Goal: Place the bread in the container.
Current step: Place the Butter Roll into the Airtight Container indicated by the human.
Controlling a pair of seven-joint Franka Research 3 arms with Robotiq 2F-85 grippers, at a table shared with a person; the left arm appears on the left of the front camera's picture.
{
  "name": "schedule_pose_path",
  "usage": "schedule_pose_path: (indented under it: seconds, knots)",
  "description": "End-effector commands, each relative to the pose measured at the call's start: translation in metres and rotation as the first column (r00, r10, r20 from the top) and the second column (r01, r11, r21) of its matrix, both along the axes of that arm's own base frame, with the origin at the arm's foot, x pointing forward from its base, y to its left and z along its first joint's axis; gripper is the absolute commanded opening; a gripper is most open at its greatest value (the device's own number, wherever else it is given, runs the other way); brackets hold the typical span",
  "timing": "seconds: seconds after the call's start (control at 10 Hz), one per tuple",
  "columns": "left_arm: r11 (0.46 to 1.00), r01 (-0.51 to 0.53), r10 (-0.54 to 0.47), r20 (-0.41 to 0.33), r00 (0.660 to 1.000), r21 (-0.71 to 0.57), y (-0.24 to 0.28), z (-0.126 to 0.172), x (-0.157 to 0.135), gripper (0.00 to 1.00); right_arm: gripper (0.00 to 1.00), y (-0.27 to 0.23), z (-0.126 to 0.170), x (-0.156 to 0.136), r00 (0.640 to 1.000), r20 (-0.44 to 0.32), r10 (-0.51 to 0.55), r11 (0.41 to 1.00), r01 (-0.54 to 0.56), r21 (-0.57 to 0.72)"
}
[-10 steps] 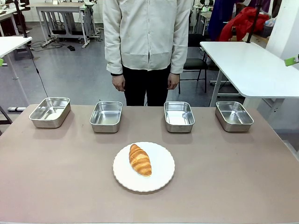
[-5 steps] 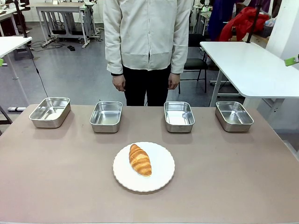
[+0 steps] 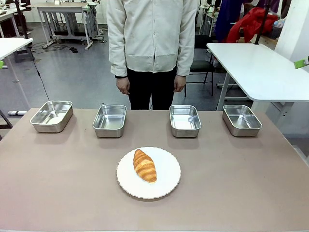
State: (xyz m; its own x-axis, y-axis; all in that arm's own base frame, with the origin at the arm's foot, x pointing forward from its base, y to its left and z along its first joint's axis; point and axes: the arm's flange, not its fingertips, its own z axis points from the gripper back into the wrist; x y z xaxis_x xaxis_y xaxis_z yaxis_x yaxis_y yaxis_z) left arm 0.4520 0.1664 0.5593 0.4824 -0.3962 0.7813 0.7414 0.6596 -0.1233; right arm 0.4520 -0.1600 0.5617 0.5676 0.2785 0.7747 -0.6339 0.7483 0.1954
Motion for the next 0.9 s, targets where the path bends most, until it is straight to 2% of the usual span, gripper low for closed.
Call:
schedule_pose_path:
  seconds: [0.0, 0.8]
  knots:
    - [1.000, 0.005, -0.005, 0.004, 1.000, -0.003, -0.0003, 0.0008, 0.0001, 1.00, 1.00, 0.0004, 0.0003, 0.0013, 1.000, 0.012, 0.006, 1.000, -0.006, 0.009]
    - [1.000, 0.005, -0.005, 0.004, 1.000, -0.003, -0.0003, 0.0008, 0.0001, 1.00, 1.00, 0.0004, 0.0003, 0.0013, 1.000, 0.012, 0.006, 1.000, -0.006, 0.009]
